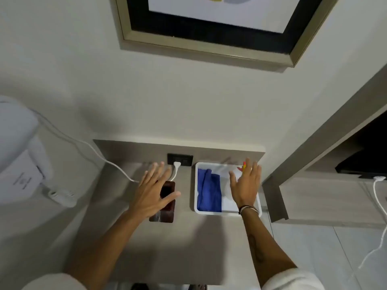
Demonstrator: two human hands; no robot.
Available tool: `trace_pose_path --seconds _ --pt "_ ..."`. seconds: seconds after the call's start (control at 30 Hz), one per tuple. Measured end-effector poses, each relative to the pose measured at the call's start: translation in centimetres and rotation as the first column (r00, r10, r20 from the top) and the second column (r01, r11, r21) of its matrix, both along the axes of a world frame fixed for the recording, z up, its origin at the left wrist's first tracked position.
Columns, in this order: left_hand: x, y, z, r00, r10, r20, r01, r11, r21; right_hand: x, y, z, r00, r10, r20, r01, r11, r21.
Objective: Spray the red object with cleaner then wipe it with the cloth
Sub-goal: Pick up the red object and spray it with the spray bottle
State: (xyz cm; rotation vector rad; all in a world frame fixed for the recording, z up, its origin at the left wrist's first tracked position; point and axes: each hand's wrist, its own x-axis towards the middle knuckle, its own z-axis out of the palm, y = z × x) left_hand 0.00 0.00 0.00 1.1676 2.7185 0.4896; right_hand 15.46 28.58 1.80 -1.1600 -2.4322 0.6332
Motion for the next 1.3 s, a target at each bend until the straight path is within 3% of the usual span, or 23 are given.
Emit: trace_pose_path --seconds 0.13,0.37,0.57,0.73,0.9,1.03,1.17,1.3 --pt "0.3 -0.8 -1.4 0.997 -0.068 0.038 0.072 0.993 -0.093 0.6 0.8 -1.3 0.992 -0.026 -0.122 -0.002 0.974 -0.226" --pt "0.0 -1.1 -1.3 0.991 -0.133 0.005 0.133 0.983 -0.127 0.7 1.0 -3.3 0.984 -0.117 -0.134 0.073 0.952 -0.297" --pt "-0.2 -1.1 -0.7 0.991 -0.1 0.086 0.101 0.995 -0.002 0.7 0.5 -3.4 0.971 -0.086 -0.222 0.03 0.969 -0.247" --pt "-0.7 -2.1 -0.4 0.976 -0.069 0.207 0.047 0.993 0.109 0.5 -0.9 -2.5 0.918 -0.063 -0.392 -0.005 0.986 -0.169" --pt "-1.2 -4.1 -0.3 0.925 -0.086 0.371 -0.005 0.971 0.238 0.6 -4.5 -0.2 0.814 -0.117 -0.569 -0.154 0.9 -0.407" --pt "-2.0 -5.9 -0.2 0.892 -0.124 0.435 0.014 0.968 0.249 1.3 -7.8 0.6 0.871 0.132 -0.473 -0.397 0.755 -0.521" --pt "-2.9 -7.6 -0.2 0.876 -0.081 0.475 -0.028 0.976 0.217 2.0 -11.1 -0.2 0.832 0.424 -0.357 -0.554 0.642 -0.529" --pt "-3.5 -8.8 -0.3 0.883 -0.069 0.464 -0.026 0.98 0.196 1.9 -13.4 -0.6 0.78 0.494 -0.383 -0.621 0.538 -0.57"
